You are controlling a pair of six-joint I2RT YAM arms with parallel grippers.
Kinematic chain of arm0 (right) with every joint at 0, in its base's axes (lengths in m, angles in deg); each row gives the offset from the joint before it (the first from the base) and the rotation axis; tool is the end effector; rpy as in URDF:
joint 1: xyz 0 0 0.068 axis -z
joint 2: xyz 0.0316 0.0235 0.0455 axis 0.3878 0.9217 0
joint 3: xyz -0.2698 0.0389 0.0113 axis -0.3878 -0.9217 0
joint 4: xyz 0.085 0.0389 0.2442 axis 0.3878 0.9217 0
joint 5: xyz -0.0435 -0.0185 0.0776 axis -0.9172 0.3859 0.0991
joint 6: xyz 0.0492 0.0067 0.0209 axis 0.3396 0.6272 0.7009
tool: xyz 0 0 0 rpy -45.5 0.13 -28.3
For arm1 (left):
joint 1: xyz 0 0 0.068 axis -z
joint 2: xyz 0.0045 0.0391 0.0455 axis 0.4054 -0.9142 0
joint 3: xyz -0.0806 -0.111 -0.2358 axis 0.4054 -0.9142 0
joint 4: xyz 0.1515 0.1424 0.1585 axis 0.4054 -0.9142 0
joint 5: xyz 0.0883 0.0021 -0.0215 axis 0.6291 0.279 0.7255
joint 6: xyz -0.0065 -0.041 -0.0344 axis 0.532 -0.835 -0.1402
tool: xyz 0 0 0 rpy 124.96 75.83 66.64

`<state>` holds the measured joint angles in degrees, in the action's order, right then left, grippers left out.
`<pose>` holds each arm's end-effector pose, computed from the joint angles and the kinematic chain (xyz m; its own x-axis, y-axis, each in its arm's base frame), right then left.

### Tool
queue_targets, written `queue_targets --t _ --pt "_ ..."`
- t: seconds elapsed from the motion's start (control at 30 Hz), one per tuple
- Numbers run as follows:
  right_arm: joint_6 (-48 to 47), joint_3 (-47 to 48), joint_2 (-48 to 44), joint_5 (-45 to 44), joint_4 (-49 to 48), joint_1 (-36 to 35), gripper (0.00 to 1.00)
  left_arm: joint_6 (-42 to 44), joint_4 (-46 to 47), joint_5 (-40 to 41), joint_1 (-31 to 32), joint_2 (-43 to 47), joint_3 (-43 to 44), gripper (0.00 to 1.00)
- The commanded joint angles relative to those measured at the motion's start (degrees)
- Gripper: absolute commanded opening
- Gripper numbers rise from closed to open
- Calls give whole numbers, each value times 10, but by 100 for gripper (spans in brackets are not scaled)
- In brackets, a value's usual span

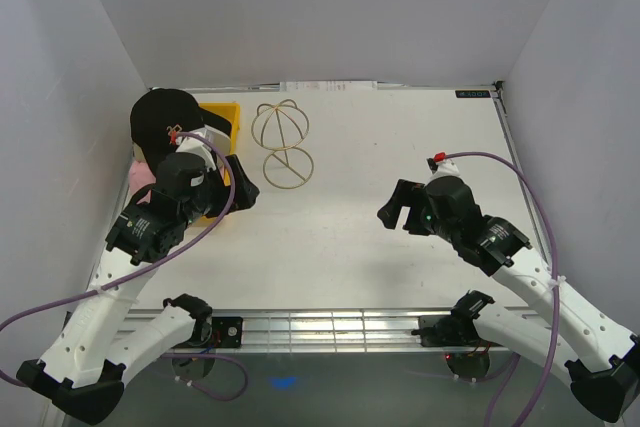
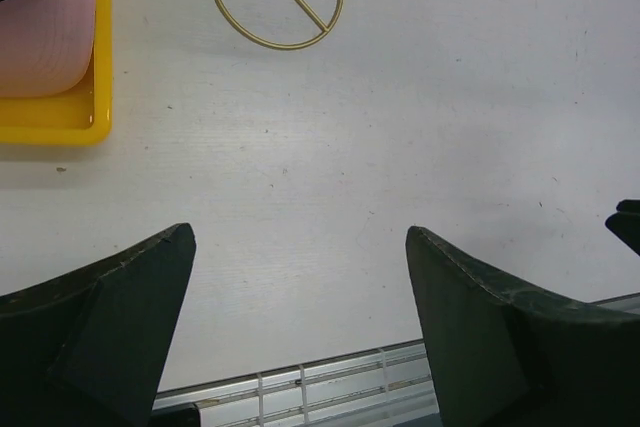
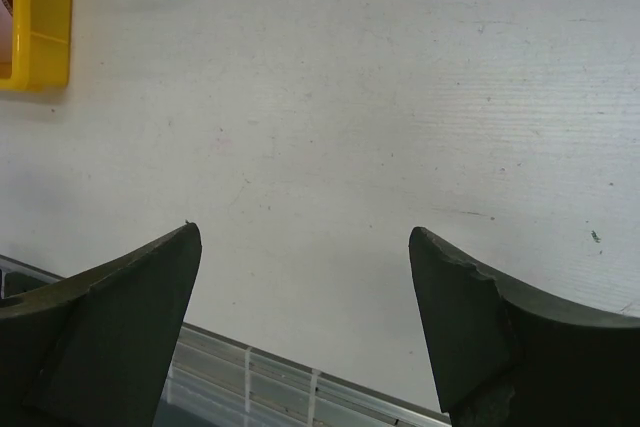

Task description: Stack the hats

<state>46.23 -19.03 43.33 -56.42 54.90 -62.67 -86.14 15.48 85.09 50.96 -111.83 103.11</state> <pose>0.1371 0.1055 0.3008 -0.6400 0.2600 -0.7231 -0.1349 0.8884 0.4389 0.1363 -0.0648 0.3729 -0.6457 -0.2540 -0.7201 0.0332 0.9328 -0.3588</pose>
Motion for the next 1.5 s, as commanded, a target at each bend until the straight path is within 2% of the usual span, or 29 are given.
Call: queue_targets --t 0.0,0.33,0.53,0.8,0.93,1.0,1.07,1.2,1.47 --pt "-13 30 -3 -7 1 0 89 -7 15 4 -2 5 0 97" --pt "-28 35 -5 3 3 0 89 -14 16 7 -2 -3 3 97" --pt "-40 39 4 24 3 0 90 -48 8 12 -2 -24 25 97" --pt "-63 50 33 53 1 0 90 -95 -15 89 -5 -81 64 97" --pt "-71 59 51 78 1 1 90 -128 -26 104 -41 -94 67 97" --pt "-72 58 54 83 -4 1 90 -128 -16 78 -68 -90 56 97" --pt "-73 54 55 94 -8 1 90 -114 7 35 -131 -87 38 96" --pt "-72 49 56 106 -18 1 90 -91 42 -93 -240 -86 17 95" --pt "-75 46 57 152 -16 1 90 -121 107 -245 -349 -71 -55 93"
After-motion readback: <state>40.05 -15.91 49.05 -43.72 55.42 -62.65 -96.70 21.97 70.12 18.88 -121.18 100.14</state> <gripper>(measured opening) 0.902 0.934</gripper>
